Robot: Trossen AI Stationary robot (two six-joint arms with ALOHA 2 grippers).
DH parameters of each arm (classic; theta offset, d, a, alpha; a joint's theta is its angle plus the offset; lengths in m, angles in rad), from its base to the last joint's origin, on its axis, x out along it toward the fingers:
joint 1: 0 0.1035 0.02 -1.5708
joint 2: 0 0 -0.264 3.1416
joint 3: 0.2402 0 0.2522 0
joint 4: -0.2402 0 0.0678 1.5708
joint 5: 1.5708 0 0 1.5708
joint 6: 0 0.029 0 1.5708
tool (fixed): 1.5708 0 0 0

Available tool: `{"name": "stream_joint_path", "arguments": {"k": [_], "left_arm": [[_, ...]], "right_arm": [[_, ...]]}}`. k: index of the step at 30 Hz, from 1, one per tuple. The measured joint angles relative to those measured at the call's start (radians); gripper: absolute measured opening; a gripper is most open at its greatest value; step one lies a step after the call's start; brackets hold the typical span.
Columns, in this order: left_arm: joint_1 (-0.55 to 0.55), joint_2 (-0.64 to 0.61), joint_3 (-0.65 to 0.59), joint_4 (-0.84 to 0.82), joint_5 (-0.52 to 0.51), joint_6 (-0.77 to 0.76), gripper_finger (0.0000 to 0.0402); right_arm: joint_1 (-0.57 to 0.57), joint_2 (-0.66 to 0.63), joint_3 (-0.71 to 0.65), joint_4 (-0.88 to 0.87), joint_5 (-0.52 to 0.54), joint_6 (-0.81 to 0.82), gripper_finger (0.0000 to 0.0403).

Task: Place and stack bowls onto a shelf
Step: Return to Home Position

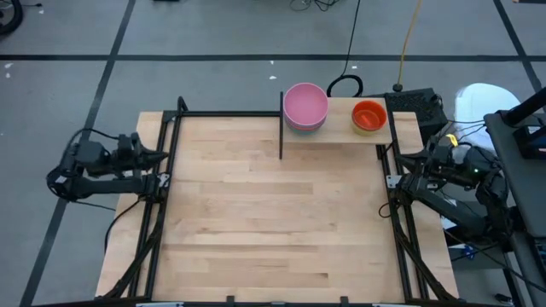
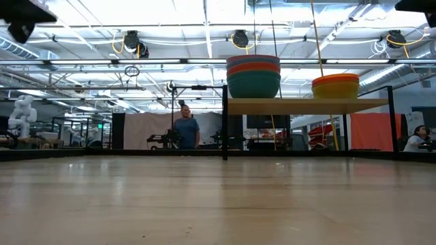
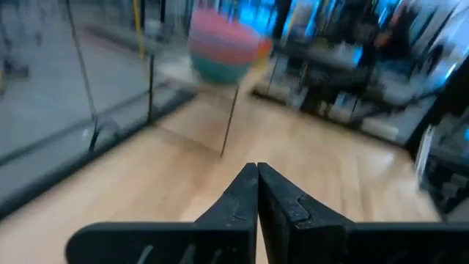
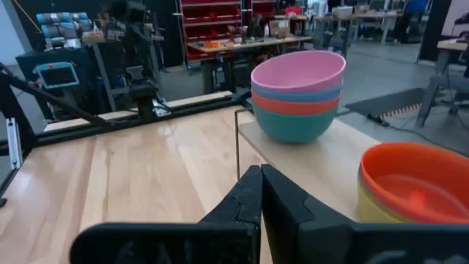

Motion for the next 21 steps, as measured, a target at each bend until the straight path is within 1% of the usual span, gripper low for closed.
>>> {"name": "stream_joint_path", "arguments": {"k": [2, 5, 9, 13, 15, 18, 21], "left_arm": [[0.0, 0.001, -0.024, 0.102, 0.002, 0.028, 0.0006], [0.0, 0.001, -0.078, 0.176, 0.006, 0.054, 0.0016], [0.0, 0.001, -0.181, 0.336, 0.019, 0.081, 0.0015], [0.0, 0.001, -0.293, 0.526, 0.061, 0.082, 0.0004], [0.0, 0.002, -0.352, 0.605, 0.088, 0.081, 0.0007], [0.0, 0.001, -0.427, 0.764, 0.124, 0.082, 0.0017], [0.0, 0.002, -0.496, 0.835, 0.134, 0.082, 0.0018]], "right_arm": [[0.0, 0.0, 0.0, 0.01, -0.001, -0.011, 0.0], [0.0, 0.0, 0.0, 0.047, -0.004, -0.015, 0.0], [0.0, 0.0, -0.024, 0.13, -0.056, -0.022, 0.0], [0.0, 0.0, -0.075, 0.213, -0.085, 0.004, 0.0], [0.0, 0.0, -0.1, 0.248, -0.104, 0.005, 0.0], [0.0, 0.0, -0.148, 0.309, -0.111, 0.007, 0.0], [0.0, 0.001, -0.199, 0.38, -0.128, 0.007, 0.0]]}}
